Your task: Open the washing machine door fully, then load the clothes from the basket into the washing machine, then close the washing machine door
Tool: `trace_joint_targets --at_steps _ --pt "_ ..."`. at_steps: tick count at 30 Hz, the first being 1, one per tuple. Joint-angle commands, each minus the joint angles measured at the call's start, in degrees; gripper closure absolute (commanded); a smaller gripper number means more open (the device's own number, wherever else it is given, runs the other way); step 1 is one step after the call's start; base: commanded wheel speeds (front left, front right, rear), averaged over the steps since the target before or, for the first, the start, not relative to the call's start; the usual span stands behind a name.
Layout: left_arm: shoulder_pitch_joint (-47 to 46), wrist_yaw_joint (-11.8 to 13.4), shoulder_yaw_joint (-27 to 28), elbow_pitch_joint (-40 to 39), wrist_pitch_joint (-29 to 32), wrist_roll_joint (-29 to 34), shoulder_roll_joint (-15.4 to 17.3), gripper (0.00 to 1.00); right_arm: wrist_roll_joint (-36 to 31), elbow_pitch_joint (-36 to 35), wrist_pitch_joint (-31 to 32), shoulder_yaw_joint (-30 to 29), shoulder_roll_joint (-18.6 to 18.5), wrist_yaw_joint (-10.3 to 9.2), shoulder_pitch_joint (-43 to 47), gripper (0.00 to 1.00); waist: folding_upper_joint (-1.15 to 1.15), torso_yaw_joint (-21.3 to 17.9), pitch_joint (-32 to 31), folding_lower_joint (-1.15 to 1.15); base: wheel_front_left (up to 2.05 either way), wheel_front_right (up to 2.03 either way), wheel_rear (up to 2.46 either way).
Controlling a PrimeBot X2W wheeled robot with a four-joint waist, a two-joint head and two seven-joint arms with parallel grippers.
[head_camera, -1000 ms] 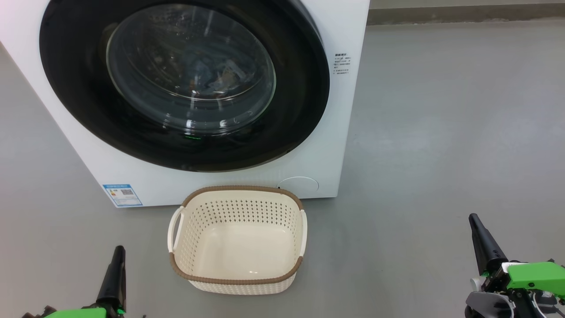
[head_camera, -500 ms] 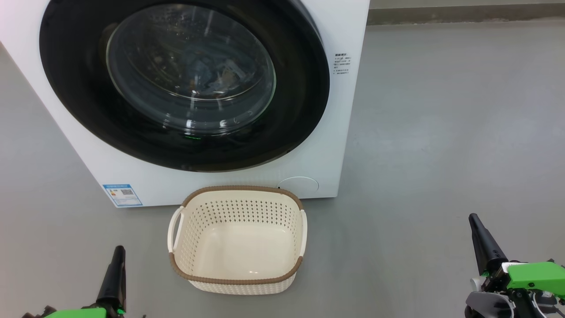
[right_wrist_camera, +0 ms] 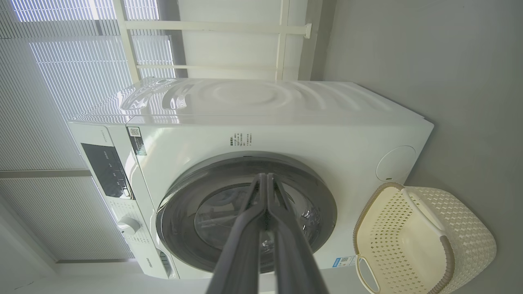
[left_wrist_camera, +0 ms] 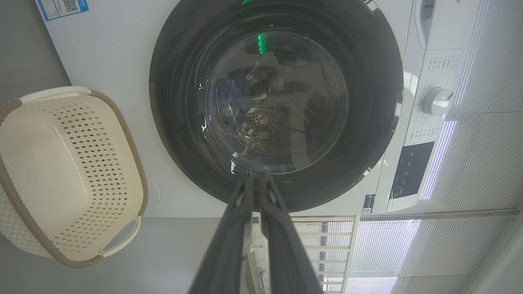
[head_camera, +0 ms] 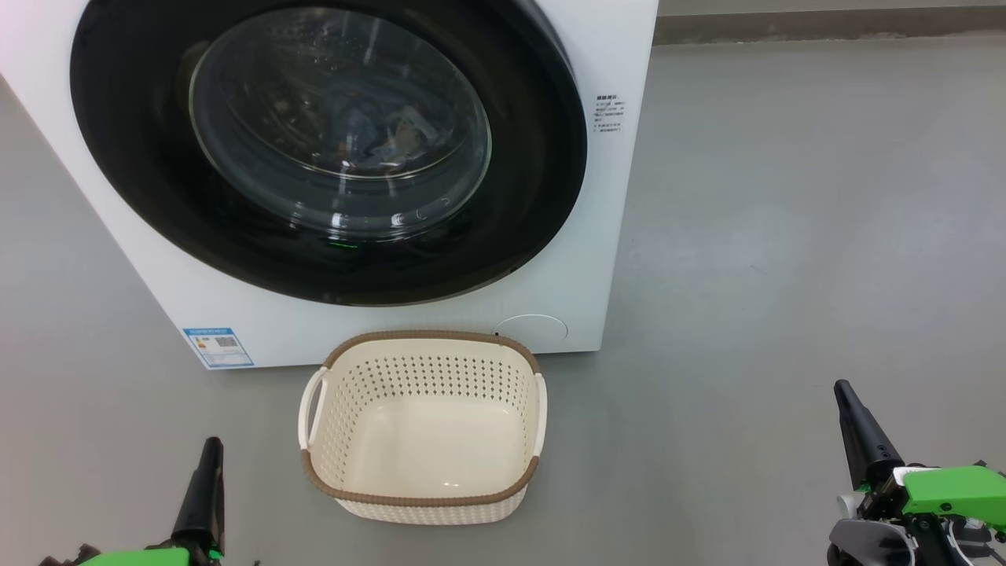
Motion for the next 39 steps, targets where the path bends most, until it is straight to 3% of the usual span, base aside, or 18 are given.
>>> trace_joint_targets --at_steps 1,39 --pt "-2.46 -0.14 1.91 -1.53 0.39 -0.48 0.49 1.00 -0.03 -1.40 0.26 1.13 -0.56 0.10 -2.84 1.00 0.00 0.00 0.00 0.00 0.00 0.00 0.00" --pt "-2.46 -0.14 1.88 -1.53 0.37 -0.50 0.49 1.00 -0.13 -1.39 0.36 1.01 -0.48 0.10 -2.85 1.00 0.00 0.00 0.00 0.00 0.00 0.00 0.00"
